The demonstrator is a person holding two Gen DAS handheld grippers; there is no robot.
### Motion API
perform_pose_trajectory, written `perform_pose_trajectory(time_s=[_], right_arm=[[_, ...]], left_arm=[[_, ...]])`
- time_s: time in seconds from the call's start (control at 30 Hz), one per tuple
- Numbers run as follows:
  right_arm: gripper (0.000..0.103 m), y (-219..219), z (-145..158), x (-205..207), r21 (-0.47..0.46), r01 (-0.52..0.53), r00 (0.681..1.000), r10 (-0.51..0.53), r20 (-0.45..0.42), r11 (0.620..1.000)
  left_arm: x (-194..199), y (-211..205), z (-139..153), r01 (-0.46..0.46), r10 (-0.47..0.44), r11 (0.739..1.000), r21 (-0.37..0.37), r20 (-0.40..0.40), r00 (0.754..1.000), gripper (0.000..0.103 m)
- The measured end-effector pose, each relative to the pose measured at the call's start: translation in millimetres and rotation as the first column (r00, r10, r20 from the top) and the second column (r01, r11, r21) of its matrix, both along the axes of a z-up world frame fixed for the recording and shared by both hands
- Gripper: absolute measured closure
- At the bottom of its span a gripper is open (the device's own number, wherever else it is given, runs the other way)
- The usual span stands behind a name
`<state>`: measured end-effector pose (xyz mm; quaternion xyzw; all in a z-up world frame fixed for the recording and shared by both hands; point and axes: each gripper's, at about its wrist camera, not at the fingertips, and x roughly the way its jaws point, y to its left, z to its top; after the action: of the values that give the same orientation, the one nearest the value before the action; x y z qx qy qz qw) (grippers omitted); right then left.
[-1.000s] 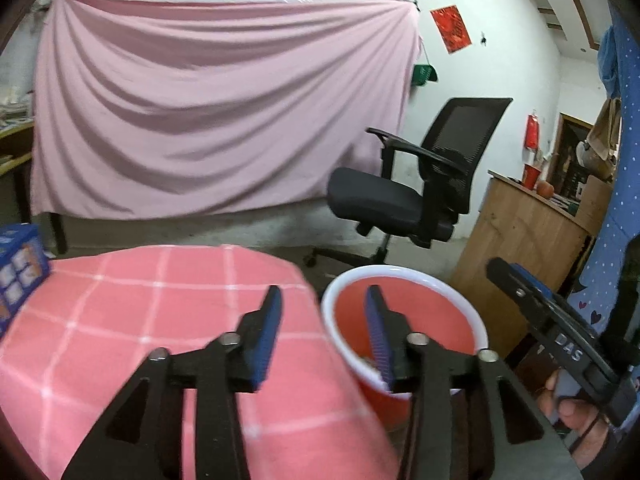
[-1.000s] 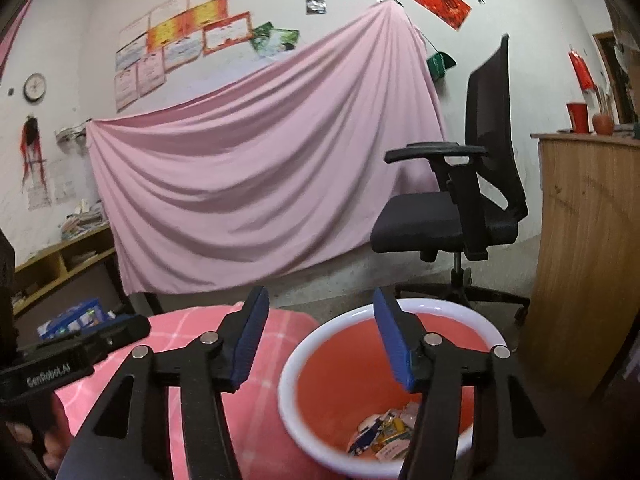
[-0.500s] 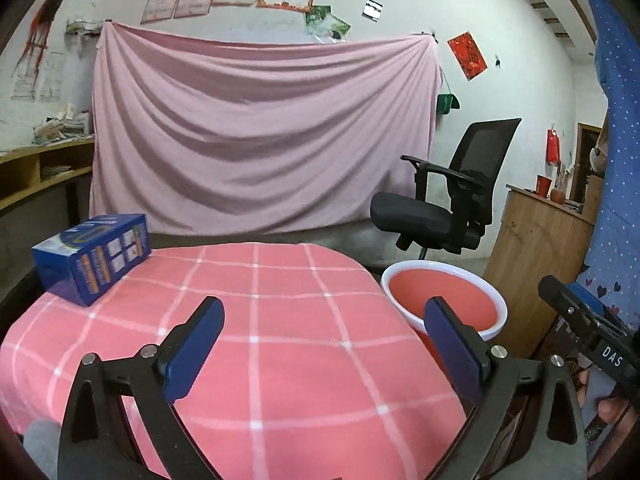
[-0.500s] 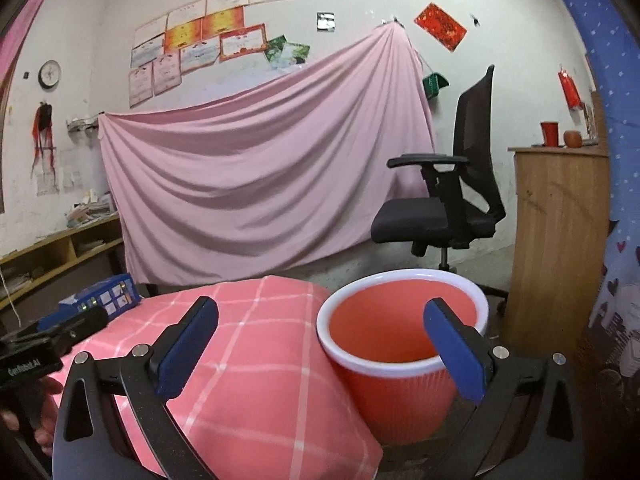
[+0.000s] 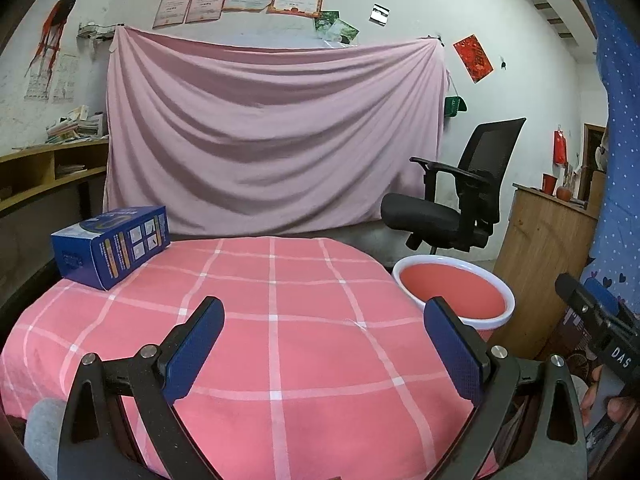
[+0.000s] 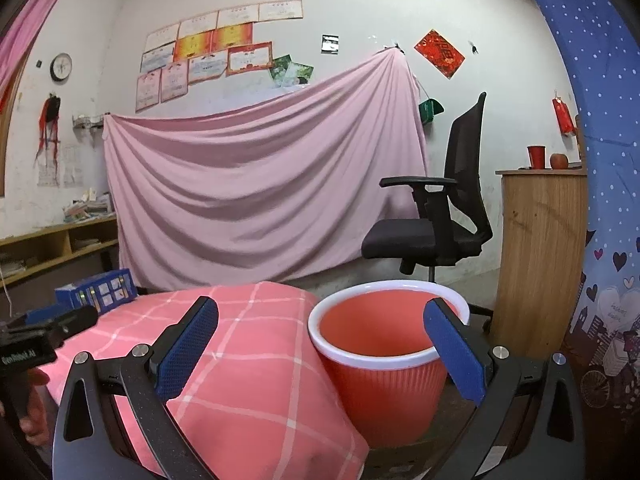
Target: Collect trash
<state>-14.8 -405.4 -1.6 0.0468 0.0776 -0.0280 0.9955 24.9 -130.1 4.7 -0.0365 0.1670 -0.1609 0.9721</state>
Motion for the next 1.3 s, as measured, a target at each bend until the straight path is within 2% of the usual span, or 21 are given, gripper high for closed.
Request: perform_pose_trajectory(time_s=[1.3], right_arm=[[0.000,-2.9,-5.2,4.2,-0.009,-0.017,1.000,0.016,-0.023,1.000]], left_arm=[[1.7,3.3,-2.4,-0.009,0.009,1.000,0.009,0.014,1.000,0.005]])
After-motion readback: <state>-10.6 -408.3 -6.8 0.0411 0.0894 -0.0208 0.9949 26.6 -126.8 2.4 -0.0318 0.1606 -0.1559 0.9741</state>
